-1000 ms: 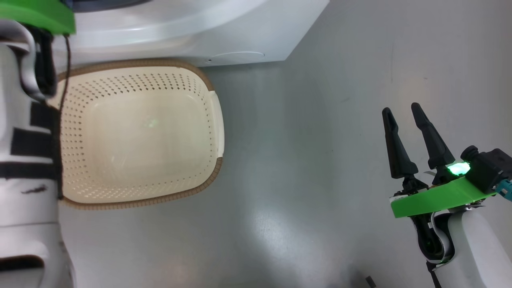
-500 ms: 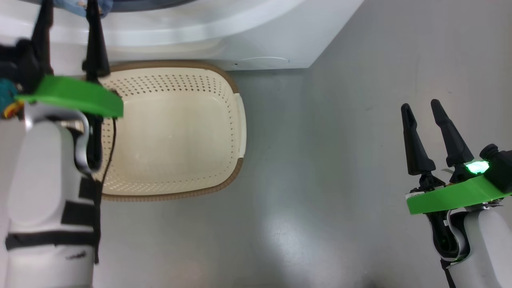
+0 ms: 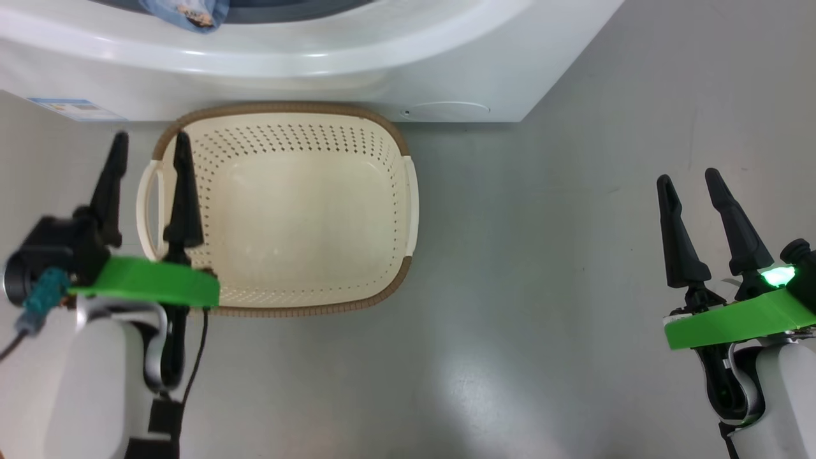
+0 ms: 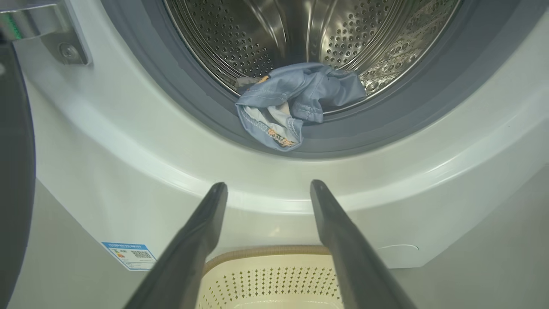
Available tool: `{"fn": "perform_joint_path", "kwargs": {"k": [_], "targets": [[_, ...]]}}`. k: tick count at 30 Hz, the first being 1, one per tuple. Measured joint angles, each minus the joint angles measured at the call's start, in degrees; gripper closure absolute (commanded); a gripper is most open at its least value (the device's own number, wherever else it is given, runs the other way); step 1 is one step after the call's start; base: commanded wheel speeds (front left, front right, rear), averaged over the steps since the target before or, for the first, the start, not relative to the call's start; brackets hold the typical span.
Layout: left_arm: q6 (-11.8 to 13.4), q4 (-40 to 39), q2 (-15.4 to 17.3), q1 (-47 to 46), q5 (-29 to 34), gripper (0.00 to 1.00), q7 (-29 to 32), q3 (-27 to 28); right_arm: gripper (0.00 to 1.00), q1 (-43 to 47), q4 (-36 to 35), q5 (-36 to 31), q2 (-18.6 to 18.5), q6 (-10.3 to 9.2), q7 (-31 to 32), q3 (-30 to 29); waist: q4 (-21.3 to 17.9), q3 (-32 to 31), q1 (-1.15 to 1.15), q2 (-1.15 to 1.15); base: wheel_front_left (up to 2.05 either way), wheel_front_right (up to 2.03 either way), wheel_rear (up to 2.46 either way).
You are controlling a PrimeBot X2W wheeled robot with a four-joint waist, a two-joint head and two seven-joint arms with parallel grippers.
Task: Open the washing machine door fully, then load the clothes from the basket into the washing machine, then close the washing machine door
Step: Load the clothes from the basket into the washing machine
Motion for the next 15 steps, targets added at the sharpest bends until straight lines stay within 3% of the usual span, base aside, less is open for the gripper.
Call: {"fn": "perform_joint_path", "kwargs": {"k": [15], "targets": [[0.0,-7.2,-0.6,13.7,-0.1,0.0,0.0,0.7,0.0,3.0,0.4,-1.1,-0.5,0.0,0.0,-0.5,0.3,-2.8,0.0,0.0,0.0,0.0,0.0]]}}
